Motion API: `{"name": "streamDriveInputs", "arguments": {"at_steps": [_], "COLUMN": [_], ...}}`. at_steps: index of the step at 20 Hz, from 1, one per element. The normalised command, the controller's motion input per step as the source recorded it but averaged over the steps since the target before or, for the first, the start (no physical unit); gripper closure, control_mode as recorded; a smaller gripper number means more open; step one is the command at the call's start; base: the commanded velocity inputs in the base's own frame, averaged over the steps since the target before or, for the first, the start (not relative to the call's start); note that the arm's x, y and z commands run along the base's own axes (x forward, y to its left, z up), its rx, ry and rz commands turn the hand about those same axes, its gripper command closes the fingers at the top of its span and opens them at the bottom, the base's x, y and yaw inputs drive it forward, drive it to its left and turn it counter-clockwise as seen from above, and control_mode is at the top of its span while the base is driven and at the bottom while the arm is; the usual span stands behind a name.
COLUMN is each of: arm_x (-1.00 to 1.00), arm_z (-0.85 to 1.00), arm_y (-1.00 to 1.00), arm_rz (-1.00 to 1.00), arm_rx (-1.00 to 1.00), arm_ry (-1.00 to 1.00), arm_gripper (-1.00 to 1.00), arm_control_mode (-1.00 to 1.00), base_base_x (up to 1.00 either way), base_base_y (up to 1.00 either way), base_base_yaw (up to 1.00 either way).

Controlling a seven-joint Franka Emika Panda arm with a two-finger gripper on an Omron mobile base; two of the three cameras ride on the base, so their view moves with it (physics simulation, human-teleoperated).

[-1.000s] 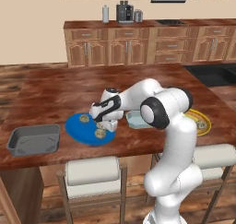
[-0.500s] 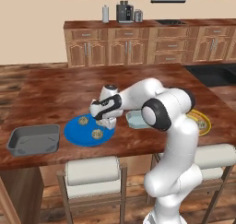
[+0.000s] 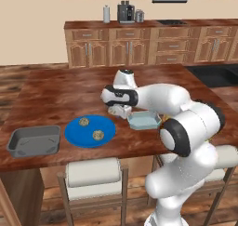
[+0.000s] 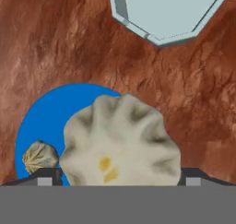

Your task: Place two dumplings into each of the tupperware containers and then place the containers in the fridge.

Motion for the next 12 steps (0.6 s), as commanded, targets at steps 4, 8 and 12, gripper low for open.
{"name": "streamDriveInputs", "arguments": {"at_steps": [4, 8, 12], "arm_x": [-0.95, -0.51, 0.14], "arm_z": [0.48, 0.01, -0.01], "arm_y": [-1.00, -1.00, -0.85], "arm_rz": [0.02, 0.08, 0.09], "arm_rx": [0.00, -0.01, -0.06], "arm_ry": [0.00, 0.04, 0.18], "arm_gripper": [1.00, 1.00, 1.00], "arm_control_mode": [-1.00, -1.00, -1.00], "base_base_x": [0.00, 0.00, 0.00], "base_base_y": [0.00, 0.00, 0.00], "base_base_yaw": [0.00, 0.00, 0.00]}}
